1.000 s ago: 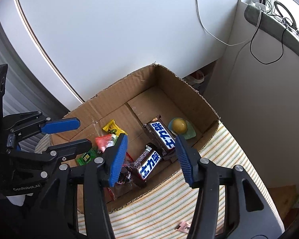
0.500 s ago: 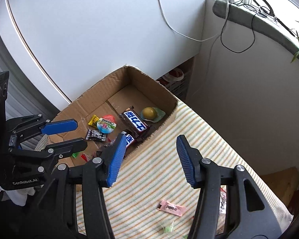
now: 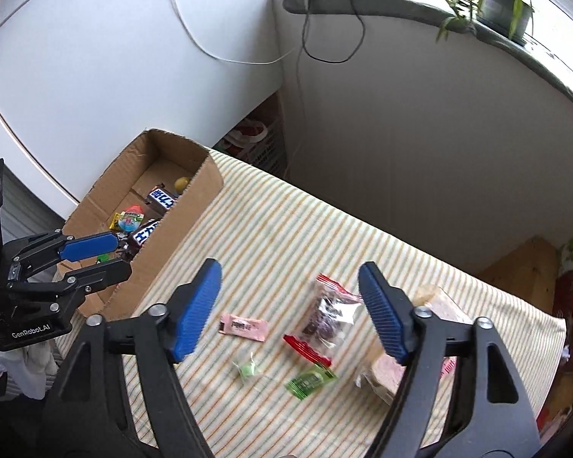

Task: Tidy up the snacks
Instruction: 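Move both open tools back over the remaining snacks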

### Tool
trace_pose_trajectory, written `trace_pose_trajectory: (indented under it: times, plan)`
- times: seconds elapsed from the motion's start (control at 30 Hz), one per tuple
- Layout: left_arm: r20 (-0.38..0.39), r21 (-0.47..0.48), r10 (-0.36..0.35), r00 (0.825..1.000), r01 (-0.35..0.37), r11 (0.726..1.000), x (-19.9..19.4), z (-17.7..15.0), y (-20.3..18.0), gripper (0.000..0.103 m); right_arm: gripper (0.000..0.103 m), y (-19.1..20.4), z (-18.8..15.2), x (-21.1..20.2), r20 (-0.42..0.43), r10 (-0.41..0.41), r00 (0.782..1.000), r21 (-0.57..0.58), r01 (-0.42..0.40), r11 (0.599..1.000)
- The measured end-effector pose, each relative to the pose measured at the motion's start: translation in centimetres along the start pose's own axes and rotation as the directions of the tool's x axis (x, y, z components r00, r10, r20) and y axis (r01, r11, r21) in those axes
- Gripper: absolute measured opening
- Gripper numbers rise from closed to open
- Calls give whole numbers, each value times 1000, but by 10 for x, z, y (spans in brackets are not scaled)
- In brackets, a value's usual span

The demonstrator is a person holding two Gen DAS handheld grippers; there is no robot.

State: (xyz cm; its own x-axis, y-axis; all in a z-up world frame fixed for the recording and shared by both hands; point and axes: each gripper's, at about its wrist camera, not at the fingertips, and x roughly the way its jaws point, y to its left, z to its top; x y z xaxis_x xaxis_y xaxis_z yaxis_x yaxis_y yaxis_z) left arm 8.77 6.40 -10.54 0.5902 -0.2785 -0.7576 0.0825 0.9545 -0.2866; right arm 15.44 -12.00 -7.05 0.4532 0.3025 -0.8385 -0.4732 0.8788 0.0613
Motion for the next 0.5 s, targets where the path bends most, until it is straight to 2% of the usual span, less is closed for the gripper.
trace_pose_trajectory:
  times: [0.27, 0.5]
  plan:
    - [-64, 53, -60, 996, 63, 997, 20, -9, -34, 40, 83, -49, -45, -10, -27, -60, 998, 152, 63, 986]
    - [-116, 73, -89, 989, 98, 992, 37, -29, -58, 40, 83, -53, -85, -12, -37, -54, 998, 208, 60, 976]
